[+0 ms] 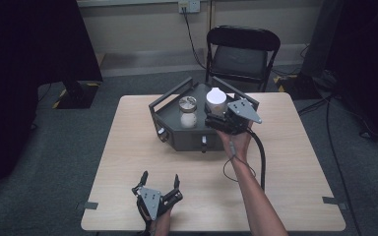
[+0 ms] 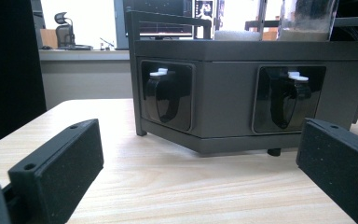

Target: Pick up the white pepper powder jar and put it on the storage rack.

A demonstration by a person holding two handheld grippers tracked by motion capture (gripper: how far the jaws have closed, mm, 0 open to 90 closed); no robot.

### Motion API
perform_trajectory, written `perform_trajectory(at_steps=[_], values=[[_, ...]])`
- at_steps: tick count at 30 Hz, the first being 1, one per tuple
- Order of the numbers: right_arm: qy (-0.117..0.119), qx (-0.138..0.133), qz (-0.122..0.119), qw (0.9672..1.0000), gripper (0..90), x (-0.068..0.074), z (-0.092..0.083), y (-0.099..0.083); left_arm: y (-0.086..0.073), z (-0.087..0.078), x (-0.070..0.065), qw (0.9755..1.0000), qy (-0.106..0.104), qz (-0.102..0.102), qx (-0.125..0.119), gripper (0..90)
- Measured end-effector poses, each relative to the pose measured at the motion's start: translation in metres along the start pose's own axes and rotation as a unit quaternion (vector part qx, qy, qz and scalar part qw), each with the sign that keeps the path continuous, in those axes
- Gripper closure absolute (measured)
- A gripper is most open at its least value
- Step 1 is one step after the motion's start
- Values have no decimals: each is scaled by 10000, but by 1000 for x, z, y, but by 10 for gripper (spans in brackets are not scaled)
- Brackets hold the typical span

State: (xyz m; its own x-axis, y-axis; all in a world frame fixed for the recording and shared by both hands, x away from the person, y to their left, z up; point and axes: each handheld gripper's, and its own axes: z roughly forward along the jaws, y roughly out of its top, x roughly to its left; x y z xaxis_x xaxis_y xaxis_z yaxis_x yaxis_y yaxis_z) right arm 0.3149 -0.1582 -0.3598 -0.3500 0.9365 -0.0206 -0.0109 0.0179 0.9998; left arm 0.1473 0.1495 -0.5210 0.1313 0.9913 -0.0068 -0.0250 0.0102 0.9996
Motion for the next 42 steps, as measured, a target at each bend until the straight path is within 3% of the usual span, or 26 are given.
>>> perform_trajectory(at_steps=[19, 30, 42], values=[[15, -87, -119, 9999, 0, 1, -25, -14, 0, 0, -1, 10000, 30, 5, 2, 0], [-21, -198, 66, 9998, 0, -1, -44, -29, 0, 0, -1, 10000, 28, 1, 2, 0], [-7, -178, 45, 9998, 0, -3, -65, -35, 0, 0, -1, 10000, 42, 1, -1, 0]])
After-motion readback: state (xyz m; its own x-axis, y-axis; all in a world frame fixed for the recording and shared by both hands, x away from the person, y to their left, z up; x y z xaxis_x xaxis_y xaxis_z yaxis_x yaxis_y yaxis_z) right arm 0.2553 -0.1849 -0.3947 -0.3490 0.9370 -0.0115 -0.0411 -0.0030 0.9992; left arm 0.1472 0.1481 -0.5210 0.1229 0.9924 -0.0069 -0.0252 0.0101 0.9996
